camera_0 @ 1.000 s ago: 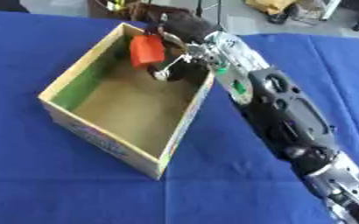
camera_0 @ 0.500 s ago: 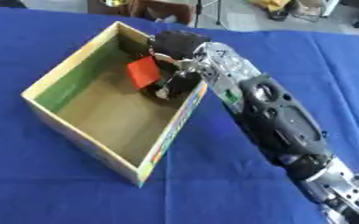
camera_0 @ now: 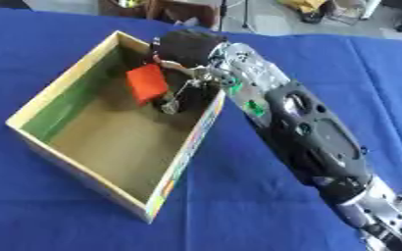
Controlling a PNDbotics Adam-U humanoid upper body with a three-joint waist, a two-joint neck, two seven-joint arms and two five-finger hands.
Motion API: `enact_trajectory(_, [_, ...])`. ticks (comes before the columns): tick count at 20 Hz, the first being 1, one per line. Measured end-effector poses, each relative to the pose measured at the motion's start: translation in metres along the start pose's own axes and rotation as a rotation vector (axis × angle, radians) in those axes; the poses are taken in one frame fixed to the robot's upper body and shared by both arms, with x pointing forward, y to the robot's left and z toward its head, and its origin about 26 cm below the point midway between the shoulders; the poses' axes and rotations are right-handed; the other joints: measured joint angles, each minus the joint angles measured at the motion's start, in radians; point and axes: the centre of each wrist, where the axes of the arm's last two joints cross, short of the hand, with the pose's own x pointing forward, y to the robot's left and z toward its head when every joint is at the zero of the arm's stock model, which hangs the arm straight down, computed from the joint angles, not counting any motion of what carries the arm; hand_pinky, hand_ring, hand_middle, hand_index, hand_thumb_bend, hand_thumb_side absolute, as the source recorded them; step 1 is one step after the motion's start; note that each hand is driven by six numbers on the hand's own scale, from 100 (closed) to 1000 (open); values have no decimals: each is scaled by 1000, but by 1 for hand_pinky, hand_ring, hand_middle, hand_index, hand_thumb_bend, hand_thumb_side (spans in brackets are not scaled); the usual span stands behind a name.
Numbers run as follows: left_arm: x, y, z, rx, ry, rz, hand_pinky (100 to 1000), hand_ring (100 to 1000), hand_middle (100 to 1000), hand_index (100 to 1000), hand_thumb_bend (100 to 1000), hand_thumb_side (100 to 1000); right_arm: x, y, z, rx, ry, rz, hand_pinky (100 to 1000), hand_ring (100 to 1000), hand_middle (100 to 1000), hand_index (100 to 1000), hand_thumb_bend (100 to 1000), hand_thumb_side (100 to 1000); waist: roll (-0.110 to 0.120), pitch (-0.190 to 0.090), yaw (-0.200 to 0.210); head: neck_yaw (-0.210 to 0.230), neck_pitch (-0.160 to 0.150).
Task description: Pick up objects on the table and place them in the box.
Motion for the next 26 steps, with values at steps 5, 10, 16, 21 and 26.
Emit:
enact_trajectory(5, [0, 0, 0, -3, 2, 0, 330, 609, 670, 758, 100, 846, -1, -2, 2, 49, -14, 28, 777, 824, 725, 887, 253, 751, 0, 0, -1, 0, 0])
enact_trajectory(10, [0, 0, 0, -5, 4, 0, 330, 608, 670, 757, 100, 846, -2, -2, 2, 88, -6, 67, 820, 885, 811, 931, 357, 830, 0, 0, -1, 0, 0])
enact_trajectory(16, [0, -1, 0, -6, 5, 3, 330, 609, 671, 758, 100, 846, -3, -2, 3, 92, 13, 91, 839, 906, 864, 936, 369, 831, 0, 0, -1, -4, 0])
enact_trajectory(21, [0, -1, 0, -8, 7, 3, 331, 609, 671, 758, 100, 847, -4, -2, 5, 76, 26, 90, 863, 926, 885, 941, 359, 847, 0, 0, -5, -7, 0])
enact_trajectory(26, [0, -1, 0, -8, 9, 5, 331, 609, 671, 758, 100, 847, -5, -8, 10, 36, 34, 79, 875, 921, 886, 941, 350, 857, 1, 0, -7, -7, 0])
